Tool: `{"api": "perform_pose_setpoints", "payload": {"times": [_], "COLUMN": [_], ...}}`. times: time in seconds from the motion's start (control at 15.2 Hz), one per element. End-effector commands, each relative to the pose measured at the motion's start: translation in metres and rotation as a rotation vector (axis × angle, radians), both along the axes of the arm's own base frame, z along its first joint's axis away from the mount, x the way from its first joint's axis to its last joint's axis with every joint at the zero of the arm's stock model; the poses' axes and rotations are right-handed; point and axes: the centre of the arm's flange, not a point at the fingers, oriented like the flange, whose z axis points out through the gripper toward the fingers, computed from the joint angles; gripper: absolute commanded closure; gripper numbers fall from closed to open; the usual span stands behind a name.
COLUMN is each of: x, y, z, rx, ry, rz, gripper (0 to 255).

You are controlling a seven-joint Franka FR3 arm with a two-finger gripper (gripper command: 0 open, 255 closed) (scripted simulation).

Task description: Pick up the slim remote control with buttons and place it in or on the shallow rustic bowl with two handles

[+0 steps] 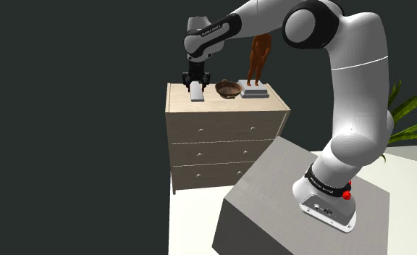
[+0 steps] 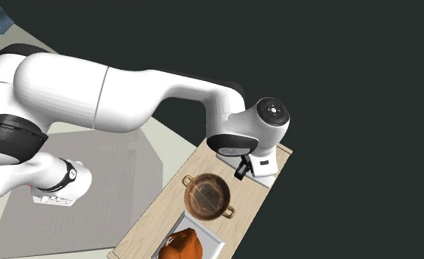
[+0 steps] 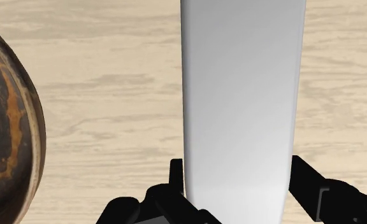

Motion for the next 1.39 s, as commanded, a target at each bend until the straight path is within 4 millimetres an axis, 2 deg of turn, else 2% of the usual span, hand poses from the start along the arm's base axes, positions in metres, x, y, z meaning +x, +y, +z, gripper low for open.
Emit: {"api": "perform_pose_setpoints", "payload": {"times": [0.0, 0.46, 1.32], "x": [0.000, 0.000, 0.000], "y": [0.000, 0.000, 0.000], "z": [0.000, 0.000, 0.068], "rx": [0.000, 0.000, 0.000], "ry": [0.000, 0.000, 0.000], "rz": [0.000, 0.000, 0.000], "gripper": [255, 255, 255]}}
